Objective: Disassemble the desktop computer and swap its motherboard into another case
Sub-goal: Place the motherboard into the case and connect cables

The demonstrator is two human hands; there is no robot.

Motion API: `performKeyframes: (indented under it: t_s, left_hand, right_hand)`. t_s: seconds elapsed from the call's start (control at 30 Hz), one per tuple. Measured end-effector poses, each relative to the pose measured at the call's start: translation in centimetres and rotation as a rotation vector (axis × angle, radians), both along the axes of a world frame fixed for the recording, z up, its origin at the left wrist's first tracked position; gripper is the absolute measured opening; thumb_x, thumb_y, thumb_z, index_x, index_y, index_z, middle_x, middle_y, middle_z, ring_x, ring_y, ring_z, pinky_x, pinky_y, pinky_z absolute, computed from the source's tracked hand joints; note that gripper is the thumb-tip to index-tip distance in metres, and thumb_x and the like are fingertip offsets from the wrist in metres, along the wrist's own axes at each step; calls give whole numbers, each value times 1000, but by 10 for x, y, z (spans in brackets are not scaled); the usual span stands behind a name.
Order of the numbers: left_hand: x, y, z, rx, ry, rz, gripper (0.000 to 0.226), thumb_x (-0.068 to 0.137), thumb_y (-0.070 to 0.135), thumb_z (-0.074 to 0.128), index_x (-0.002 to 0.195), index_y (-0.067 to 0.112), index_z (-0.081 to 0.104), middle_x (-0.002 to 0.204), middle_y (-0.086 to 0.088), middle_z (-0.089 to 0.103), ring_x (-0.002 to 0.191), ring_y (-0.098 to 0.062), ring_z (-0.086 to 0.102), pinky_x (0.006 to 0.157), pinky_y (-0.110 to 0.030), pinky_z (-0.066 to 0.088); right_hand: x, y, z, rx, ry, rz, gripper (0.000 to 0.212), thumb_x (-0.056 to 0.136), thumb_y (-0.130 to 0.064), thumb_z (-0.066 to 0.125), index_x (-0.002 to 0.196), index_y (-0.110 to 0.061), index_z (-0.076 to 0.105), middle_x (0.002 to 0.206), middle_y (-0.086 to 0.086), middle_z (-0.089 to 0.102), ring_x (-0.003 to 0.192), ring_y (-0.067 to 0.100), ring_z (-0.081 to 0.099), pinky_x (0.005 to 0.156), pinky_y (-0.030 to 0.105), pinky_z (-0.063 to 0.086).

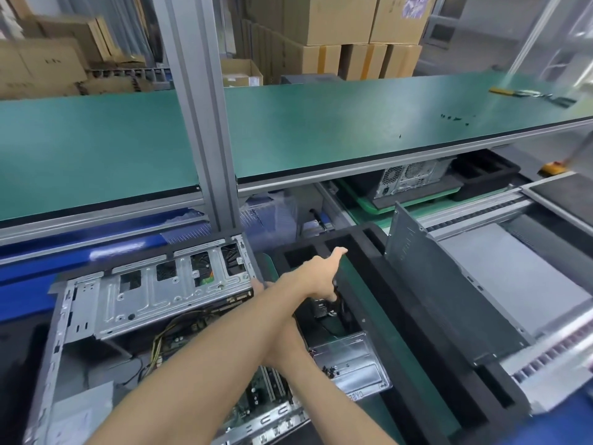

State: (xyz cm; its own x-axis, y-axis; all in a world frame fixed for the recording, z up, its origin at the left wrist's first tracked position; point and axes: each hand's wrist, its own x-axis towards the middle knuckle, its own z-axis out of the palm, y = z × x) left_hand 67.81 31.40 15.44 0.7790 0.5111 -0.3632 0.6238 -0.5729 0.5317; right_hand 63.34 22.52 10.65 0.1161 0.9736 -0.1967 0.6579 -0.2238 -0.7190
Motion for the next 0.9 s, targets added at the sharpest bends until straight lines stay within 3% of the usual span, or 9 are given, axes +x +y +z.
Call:
performKeyframes:
  t_s: [0.07, 0.17, 0.23, 0.3, 0.4, 0.47, 0.63, 0.8, 0.9]
  left_hand:
    - [-3, 4, 6, 81, 55, -5, 113, 80, -5, 70, 155, 40, -2, 100, -7, 61, 79, -25, 62, 76, -43, 56]
    - [-11, 11, 16, 74, -50, -10, 98, 81, -10, 53, 156, 36, 11, 120, -19, 63, 70, -24, 62, 60, -38, 53]
    - [-20, 16, 22, 84, -138, 27, 82, 83, -4, 54, 153, 31, 29, 130, -13, 60, 92, -24, 65, 76, -40, 58]
    - [-33, 21, 27, 115, -226, 70, 64, 86, 3, 59, 145, 26, 46, 129, -6, 62, 110, -21, 62, 92, -38, 54]
    - [-65, 24, 30, 139, -352, 173, 43, 90, 8, 63, 129, 24, 63, 121, -1, 68, 103, -12, 64, 92, -25, 51]
    - [-92, 25, 30, 188, -422, 259, 34, 90, 7, 63, 120, 22, 70, 114, 2, 72, 96, -7, 63, 88, -18, 49]
    - [-169, 19, 20, 265, -544, 544, 24, 87, 5, 64, 104, 18, 76, 95, 5, 74, 85, -7, 66, 83, -25, 53]
    - [-244, 2, 1, 267, -569, 699, 18, 88, 9, 67, 91, 25, 77, 79, 11, 74, 72, 0, 67, 68, -9, 48]
    - [-277, -7, -11, 180, -557, 789, 21, 88, 7, 65, 85, 25, 75, 71, 9, 73, 68, -6, 71, 70, -24, 59]
  right_hand:
    - [0, -1, -1, -6, -16, 2, 84, 92, -26, 64, 160, -19, 16, 152, -2, 43, 133, 24, 48, 106, 37, 43]
    - [-4, -1, 4, -14, -60, -75, 55, 88, -29, 68, 139, -14, 52, 133, 3, 61, 122, 22, 58, 100, 33, 49]
    - [-7, 1, 7, -9, -132, -59, 43, 91, -30, 61, 129, -10, 57, 128, 10, 62, 114, 28, 60, 93, 38, 52]
    - [-8, 7, 9, 10, -281, 20, 41, 92, -26, 52, 128, -7, 51, 138, 16, 48, 111, 34, 54, 79, 37, 50]
    - [-8, 9, 7, 64, -326, 38, 62, 90, -25, 53, 144, -12, 26, 147, 11, 20, 112, 38, 46, 70, 38, 44]
    - [-9, 8, 6, 92, -331, 16, 66, 87, -25, 56, 143, -17, 21, 141, 9, 24, 108, 37, 49, 69, 39, 45]
    - [-12, 7, 8, 82, -347, 13, 76, 88, -26, 58, 151, -17, 16, 139, 8, 27, 113, 32, 49, 81, 41, 50]
    - [-17, 5, 13, 87, -364, 17, 77, 90, -25, 61, 152, -15, 18, 146, 9, 26, 121, 29, 45, 83, 38, 47]
    - [-18, 4, 14, 96, -384, 23, 74, 91, -26, 62, 150, -16, 20, 149, 8, 24, 122, 28, 43, 81, 35, 47]
